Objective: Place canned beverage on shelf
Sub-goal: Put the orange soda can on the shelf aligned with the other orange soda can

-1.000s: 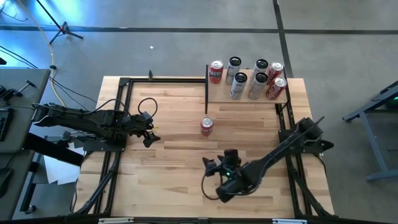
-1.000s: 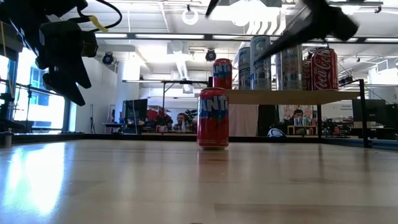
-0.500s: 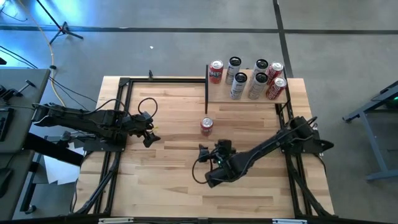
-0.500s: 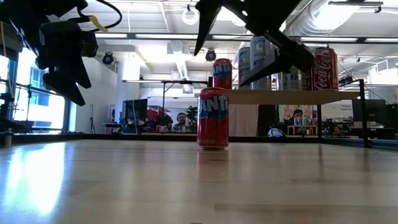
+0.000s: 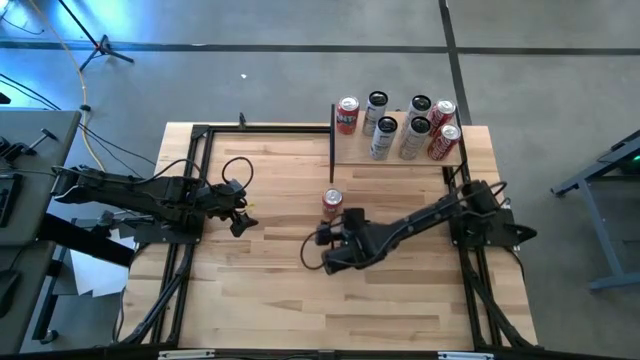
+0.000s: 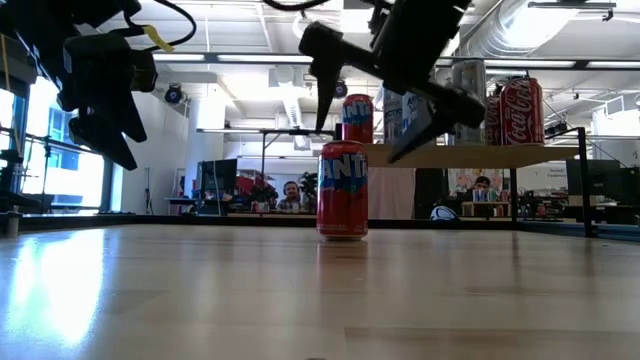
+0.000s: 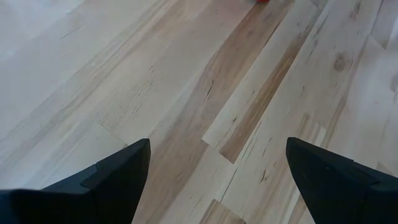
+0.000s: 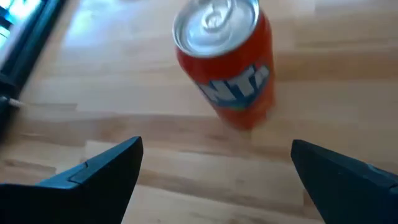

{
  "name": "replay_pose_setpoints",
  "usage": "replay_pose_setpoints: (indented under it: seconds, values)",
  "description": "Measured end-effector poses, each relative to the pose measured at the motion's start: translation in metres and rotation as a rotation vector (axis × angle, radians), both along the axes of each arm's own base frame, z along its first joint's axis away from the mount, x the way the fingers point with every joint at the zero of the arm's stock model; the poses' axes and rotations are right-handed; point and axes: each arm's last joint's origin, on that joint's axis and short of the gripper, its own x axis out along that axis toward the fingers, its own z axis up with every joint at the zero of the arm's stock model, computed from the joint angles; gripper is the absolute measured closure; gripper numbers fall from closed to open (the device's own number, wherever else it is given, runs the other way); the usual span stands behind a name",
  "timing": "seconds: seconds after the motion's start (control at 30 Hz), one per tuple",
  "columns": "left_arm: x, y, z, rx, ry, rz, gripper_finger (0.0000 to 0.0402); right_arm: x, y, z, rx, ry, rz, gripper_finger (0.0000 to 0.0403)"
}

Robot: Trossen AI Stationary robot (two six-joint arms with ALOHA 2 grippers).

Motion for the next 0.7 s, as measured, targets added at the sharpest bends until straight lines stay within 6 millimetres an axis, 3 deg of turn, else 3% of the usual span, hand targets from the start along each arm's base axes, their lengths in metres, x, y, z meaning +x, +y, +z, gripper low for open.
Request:
replay_pose_setpoints:
  seconds: [0.5,0.7]
  values:
    - [0.000,0.000,0.000,0.000,0.000,0.000,0.0051,0.013,-0.036,0.000,-0.041,0.132,0.099,0.0004]
    - [0.000,0.000,0.000,0.000,0.000,0.000,0.0051,0.020,-0.052,-0.018,-0.091,0.204,0.080,0.0004]
